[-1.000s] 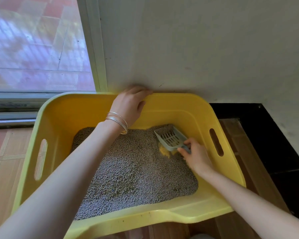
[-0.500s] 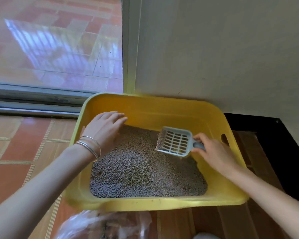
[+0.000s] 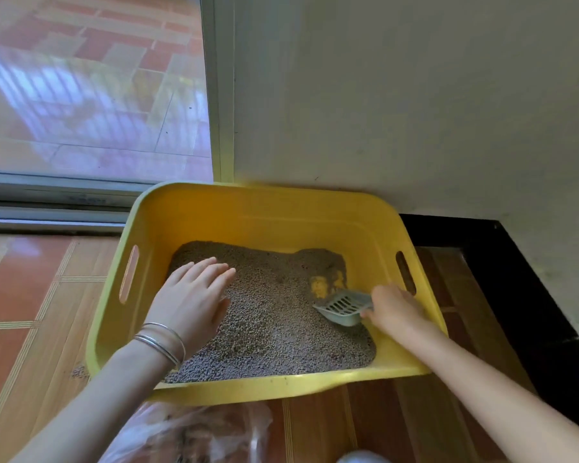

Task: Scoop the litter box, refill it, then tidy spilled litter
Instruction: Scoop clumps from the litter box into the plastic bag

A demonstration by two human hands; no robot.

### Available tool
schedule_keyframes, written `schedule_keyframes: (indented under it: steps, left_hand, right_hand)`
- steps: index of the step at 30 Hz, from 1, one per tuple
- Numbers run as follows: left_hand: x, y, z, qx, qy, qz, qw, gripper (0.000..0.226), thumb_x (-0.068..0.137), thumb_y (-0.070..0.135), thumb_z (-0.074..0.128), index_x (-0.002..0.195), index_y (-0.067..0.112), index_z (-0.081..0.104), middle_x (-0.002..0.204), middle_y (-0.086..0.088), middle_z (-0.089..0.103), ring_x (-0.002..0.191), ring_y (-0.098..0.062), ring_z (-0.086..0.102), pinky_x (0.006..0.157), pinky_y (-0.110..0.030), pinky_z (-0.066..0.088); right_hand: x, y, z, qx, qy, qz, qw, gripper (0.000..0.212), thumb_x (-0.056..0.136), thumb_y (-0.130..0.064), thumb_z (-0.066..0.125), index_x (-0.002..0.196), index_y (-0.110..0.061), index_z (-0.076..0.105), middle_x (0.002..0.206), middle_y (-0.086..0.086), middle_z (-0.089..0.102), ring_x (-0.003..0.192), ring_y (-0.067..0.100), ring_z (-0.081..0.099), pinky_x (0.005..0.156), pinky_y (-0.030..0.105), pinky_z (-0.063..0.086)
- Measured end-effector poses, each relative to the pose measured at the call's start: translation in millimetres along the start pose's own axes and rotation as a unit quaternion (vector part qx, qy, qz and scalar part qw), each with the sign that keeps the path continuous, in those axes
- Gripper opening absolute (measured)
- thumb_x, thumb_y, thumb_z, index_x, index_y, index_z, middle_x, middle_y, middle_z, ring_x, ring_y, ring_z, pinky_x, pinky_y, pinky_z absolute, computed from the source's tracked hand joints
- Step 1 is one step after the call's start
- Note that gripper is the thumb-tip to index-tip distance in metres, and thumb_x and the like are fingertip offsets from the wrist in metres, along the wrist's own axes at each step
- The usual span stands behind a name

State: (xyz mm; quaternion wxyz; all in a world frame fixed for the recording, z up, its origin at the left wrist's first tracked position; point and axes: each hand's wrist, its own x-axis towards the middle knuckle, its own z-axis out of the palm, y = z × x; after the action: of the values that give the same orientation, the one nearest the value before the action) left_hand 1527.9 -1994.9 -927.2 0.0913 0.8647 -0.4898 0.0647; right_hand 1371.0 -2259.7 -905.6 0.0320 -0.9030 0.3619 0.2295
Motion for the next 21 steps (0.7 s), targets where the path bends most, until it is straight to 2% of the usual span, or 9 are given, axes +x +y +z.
schedule_keyframes:
  steps: [2, 5, 7, 9, 14, 16, 21]
  left_hand:
    - [1.9, -6.9, 3.4, 0.003, -0.002, -0.01, 1.0, 0.04, 0.073, 0.021, 0.062, 0.11, 0.008, 0.067, 0.108, -0.009, 0.068, 0.106, -0.03, 0.063, 0.086, -0.047, 0.051]
    - [1.1, -11.7, 8.8, 0.001, -0.012, -0.027, 1.0, 0.046, 0.079, 0.03, 0.043, 0.111, 0.009, 0.067, 0.109, -0.008, 0.068, 0.107, -0.029, 0.063, 0.088, -0.041, 0.049]
    - [0.7, -10.4, 11.8, -0.007, -0.014, -0.036, 0.999, 0.051, 0.08, 0.032, 0.034, 0.112, 0.009, 0.067, 0.11, -0.007, 0.068, 0.108, -0.028, 0.062, 0.091, -0.038, 0.041]
    - [1.5, -6.9, 13.1, -0.013, -0.012, -0.038, 0.999, 0.051, 0.08, 0.032, 0.033, 0.112, 0.009, 0.066, 0.111, -0.006, 0.067, 0.109, -0.027, 0.061, 0.09, -0.037, 0.04]
    - [4.7, -6.0, 11.0, -0.018, -0.014, -0.034, 0.999, 0.05, 0.079, 0.031, 0.034, 0.11, 0.01, 0.067, 0.108, -0.005, 0.068, 0.108, -0.026, 0.062, 0.085, -0.036, 0.048]
    - [4.9, -6.9, 9.4, -0.02, -0.022, -0.037, 0.999, 0.05, 0.079, 0.031, 0.035, 0.109, 0.01, 0.067, 0.107, -0.005, 0.069, 0.107, -0.026, 0.063, 0.083, -0.038, 0.051]
    - [3.7, -5.4, 7.0, -0.015, -0.033, -0.038, 0.999, 0.049, 0.08, 0.031, 0.035, 0.109, 0.01, 0.067, 0.106, -0.005, 0.069, 0.105, -0.026, 0.064, 0.081, -0.04, 0.053]
  right_hand:
    - [9.2, -6.5, 2.4, 0.022, 0.018, -0.002, 1.0, 0.033, 0.092, -0.031, 0.055, 0.114, -0.007, 0.057, 0.097, 0.005, 0.063, 0.079, 0.018, 0.06, 0.065, 0.029, 0.051]
    - [27.7, -13.2, 3.4, 0.057, 0.055, -0.003, 0.997, 0.032, 0.092, -0.027, 0.055, 0.114, -0.003, 0.057, 0.101, 0.01, 0.065, 0.08, 0.021, 0.063, 0.068, 0.029, 0.055]
    - [40.1, -16.2, 4.2, 0.077, 0.069, 0.003, 0.995, 0.032, 0.09, -0.026, 0.058, 0.113, -0.003, 0.058, 0.101, 0.011, 0.066, 0.08, 0.021, 0.064, 0.069, 0.032, 0.056]
    - [48.4, -17.5, 6.0, 0.108, 0.077, 0.007, 0.991, 0.034, 0.088, -0.026, 0.06, 0.115, -0.005, 0.059, 0.101, 0.01, 0.067, 0.078, 0.019, 0.064, 0.064, 0.028, 0.055]
    - [55.2, -14.1, 16.5, 0.195, 0.094, -0.025, 0.976, 0.037, 0.086, -0.019, 0.062, 0.12, -0.006, 0.057, 0.099, 0.008, 0.068, 0.068, 0.013, 0.063, 0.055, 0.021, 0.052]
    - [54.1, -16.4, 19.0, 0.223, 0.109, -0.047, 0.967, 0.034, 0.085, -0.017, 0.064, 0.117, -0.006, 0.058, 0.098, 0.006, 0.069, 0.072, 0.012, 0.063, 0.061, 0.02, 0.053]
    - [52.7, -14.5, 17.2, 0.268, 0.103, -0.057, 0.956, 0.032, 0.084, -0.015, 0.065, 0.113, -0.006, 0.059, 0.108, 0.009, 0.067, 0.087, 0.017, 0.065, 0.075, 0.03, 0.057]
